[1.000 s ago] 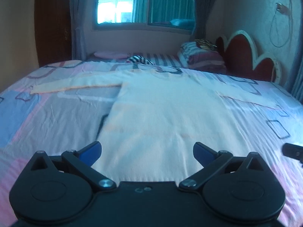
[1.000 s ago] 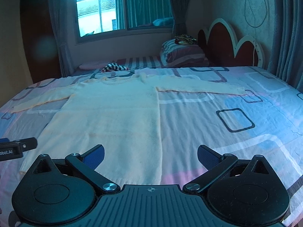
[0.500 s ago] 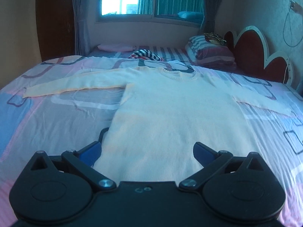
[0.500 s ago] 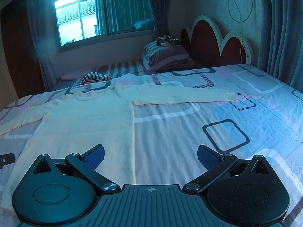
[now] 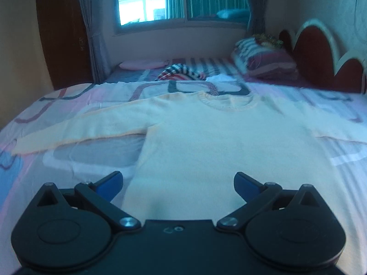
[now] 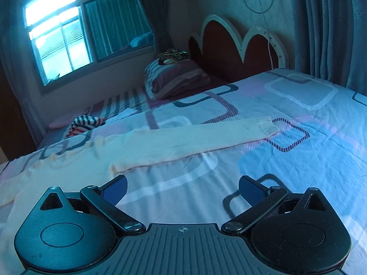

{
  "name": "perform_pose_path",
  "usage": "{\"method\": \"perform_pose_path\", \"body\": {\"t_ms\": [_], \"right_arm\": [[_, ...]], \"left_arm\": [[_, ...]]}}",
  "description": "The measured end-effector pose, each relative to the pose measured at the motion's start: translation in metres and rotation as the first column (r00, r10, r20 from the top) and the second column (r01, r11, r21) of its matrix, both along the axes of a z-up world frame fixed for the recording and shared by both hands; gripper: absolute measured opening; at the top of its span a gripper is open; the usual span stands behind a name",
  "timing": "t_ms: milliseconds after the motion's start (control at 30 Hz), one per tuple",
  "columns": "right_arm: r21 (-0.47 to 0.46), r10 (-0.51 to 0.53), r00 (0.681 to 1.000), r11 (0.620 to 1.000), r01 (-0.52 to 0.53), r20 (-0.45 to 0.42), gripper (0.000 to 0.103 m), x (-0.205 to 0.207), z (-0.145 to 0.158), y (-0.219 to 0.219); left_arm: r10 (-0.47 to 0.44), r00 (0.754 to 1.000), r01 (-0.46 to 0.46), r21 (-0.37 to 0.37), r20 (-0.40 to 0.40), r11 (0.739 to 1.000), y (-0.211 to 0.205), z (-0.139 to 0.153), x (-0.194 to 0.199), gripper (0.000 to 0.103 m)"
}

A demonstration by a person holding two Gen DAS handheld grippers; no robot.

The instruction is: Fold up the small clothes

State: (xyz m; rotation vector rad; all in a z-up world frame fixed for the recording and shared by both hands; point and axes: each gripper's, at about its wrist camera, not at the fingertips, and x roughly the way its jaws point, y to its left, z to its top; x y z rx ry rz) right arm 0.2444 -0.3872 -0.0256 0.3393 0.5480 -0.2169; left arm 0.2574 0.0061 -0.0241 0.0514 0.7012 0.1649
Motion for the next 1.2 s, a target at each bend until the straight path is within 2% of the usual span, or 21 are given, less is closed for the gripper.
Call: {"method": "perform_pose_path", "body": {"t_ms": [67,100,133,167,200,233,367,400,467,667,767,800,933,967,1033,1067,1200], "right_arm": [[0.006,-0.012,1.0,1.0,0.012,0.0,0.103,0.014,-0.006,-0.013],[0.003,-0.018,1.0,1.0,0.018,0.002,0.102,0.02,-0.011,-0.02],[0.001,-0.023,1.0,1.0,0.023,0.005,0.102,0.027,-0.014,-0.027],[0.004,-0.027,1.0,1.0,0.027,0.009,0.098,0.033,-0.017,-0.034],[0.011,-0.035,0.999,0.999,0.034,0.013,0.077,0.04,-0.021,-0.042],[0.014,-0.045,0.999,0.999,0.045,0.005,0.07,0.047,-0.024,-0.05],[0.046,-0.113,0.994,0.993,0.113,0.001,0.066,0.069,-0.038,-0.086],[0.059,-0.135,0.991,0.989,0.135,0.003,0.059,0.073,-0.041,-0.097],[0.089,-0.172,0.985,0.981,0.172,-0.009,0.054,0.081,-0.048,-0.116],[0.164,-0.285,0.957,0.943,0.291,-0.056,0.054,0.095,-0.069,-0.166],[0.231,-0.325,0.942,0.913,0.335,-0.08,0.052,0.099,-0.08,-0.187],[0.241,-0.335,0.938,0.907,0.346,-0.088,0.043,0.101,-0.082,-0.192],[0.28,-0.336,0.937,0.895,0.348,-0.092,0.028,0.106,-0.088,-0.203],[0.275,-0.332,0.938,0.897,0.345,-0.095,0.02,0.106,-0.087,-0.204],[0.272,-0.319,0.943,0.903,0.333,-0.097,0.012,0.107,-0.087,-0.205],[0.272,-0.311,0.946,0.906,0.325,-0.095,0.001,0.107,-0.086,-0.204],[0.255,-0.319,0.947,0.914,0.315,-0.027,0.002,0.096,-0.07,-0.2]], "left_arm": [[-0.004,1.0,0.004,0.012,0.001,1.0,0.001,-0.004,0.014,0.099],[-0.01,1.0,0.01,0.01,0.008,1.0,0.003,-0.006,0.019,0.09],[-0.008,1.0,0.008,0.011,0.013,1.0,0.004,-0.007,0.025,0.077],[-0.005,1.0,0.005,0.013,0.011,1.0,0.005,-0.009,0.03,0.072],[-0.003,1.0,0.003,0.015,0.006,1.0,0.006,-0.011,0.036,0.068],[0.002,1.0,-0.002,0.016,0.002,1.0,0.007,-0.013,0.042,0.069],[0.014,0.999,-0.015,0.032,0.028,0.999,0.008,-0.016,0.061,0.069],[0.014,0.999,-0.015,0.037,0.031,0.999,0.008,-0.016,0.067,0.069],[0.013,1.0,-0.014,0.046,0.028,0.999,0.008,-0.019,0.077,0.069],[0.029,1.0,-0.03,0.043,0.01,0.999,0.015,-0.028,0.093,0.069],[0.026,1.0,-0.025,0.052,-0.011,0.998,0.017,-0.035,0.095,0.069],[0.025,1.0,-0.024,0.055,-0.017,0.998,0.018,-0.038,0.095,0.069],[0.02,0.999,-0.017,0.064,-0.04,0.998,0.021,-0.043,0.097,0.073],[0.018,0.999,-0.015,0.068,-0.047,0.998,0.021,-0.045,0.097,0.074],[0.006,0.998,-0.001,0.068,-0.066,0.998,0.021,-0.049,0.1,0.075],[0.003,0.997,0.002,0.073,-0.072,0.997,0.02,-0.051,0.101,0.075],[-0.001,0.997,0.007,0.081,-0.073,0.997,0.022,-0.055,0.101,0.077]]}}
